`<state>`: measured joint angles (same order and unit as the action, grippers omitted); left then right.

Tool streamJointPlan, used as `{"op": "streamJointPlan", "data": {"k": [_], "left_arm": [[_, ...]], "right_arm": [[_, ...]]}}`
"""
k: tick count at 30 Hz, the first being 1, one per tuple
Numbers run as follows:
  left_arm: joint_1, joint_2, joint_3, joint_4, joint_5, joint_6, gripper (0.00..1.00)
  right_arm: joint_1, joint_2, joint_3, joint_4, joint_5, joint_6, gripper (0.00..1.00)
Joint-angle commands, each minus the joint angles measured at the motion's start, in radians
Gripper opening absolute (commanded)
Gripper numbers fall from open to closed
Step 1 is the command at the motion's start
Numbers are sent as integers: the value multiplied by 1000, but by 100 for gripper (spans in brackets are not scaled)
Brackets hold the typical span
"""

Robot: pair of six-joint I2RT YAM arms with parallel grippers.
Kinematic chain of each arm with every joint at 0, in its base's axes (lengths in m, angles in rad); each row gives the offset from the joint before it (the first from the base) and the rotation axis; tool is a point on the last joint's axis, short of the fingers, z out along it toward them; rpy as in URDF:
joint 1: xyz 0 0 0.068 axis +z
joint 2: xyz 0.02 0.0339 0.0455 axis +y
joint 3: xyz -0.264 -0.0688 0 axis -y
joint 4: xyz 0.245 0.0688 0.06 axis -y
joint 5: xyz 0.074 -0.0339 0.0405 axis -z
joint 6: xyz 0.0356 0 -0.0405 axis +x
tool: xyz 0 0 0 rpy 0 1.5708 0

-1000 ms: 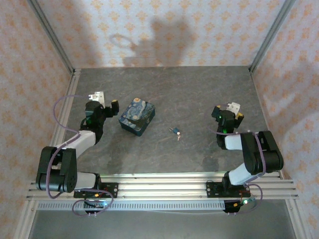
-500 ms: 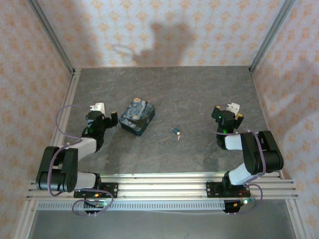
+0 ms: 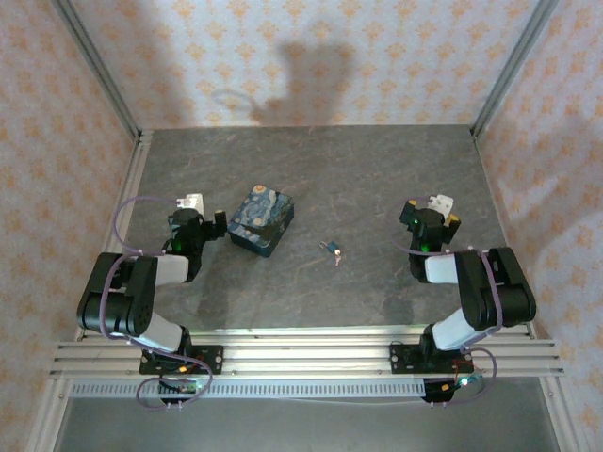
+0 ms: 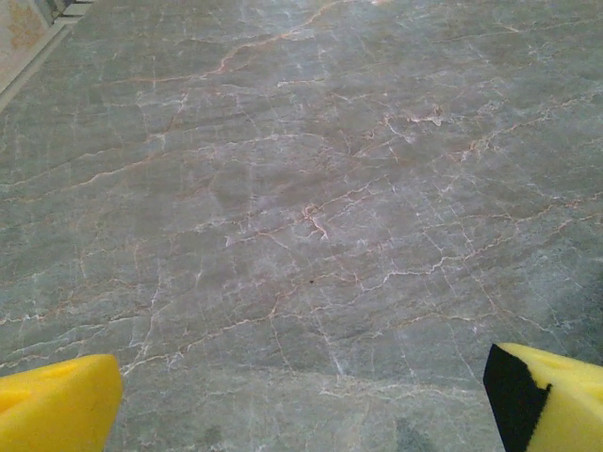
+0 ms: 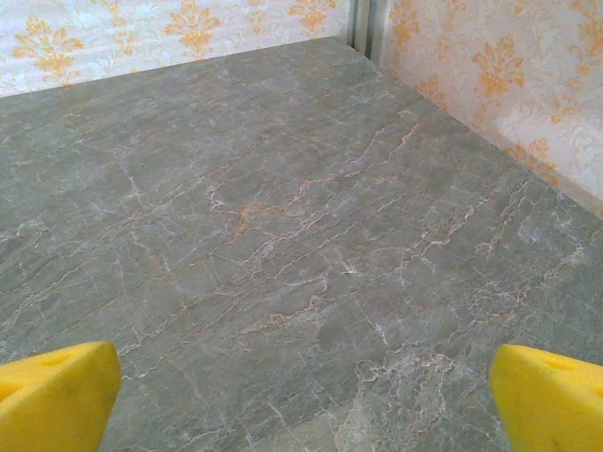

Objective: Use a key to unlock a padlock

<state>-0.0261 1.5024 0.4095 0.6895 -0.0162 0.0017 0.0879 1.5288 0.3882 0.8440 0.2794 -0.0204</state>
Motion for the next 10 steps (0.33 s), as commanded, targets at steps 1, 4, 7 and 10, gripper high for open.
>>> {"op": "streamJointPlan", "data": {"k": [1,4,7,10], "left_arm": [[-6,-6,22,42,-27,14,100],[-5,-5,22,42,-27,14,100],[-5,-6,22,42,-27,14,100],[-6,-6,22,42,-27,14,100]], "right_arm": [[-7,-2,6,-9,6,9,100],[-8,2,10,-13,6,9,100],[-7,1,11,-16,4,9,100],[-7,-2,8,-11,4,10,100]]}}
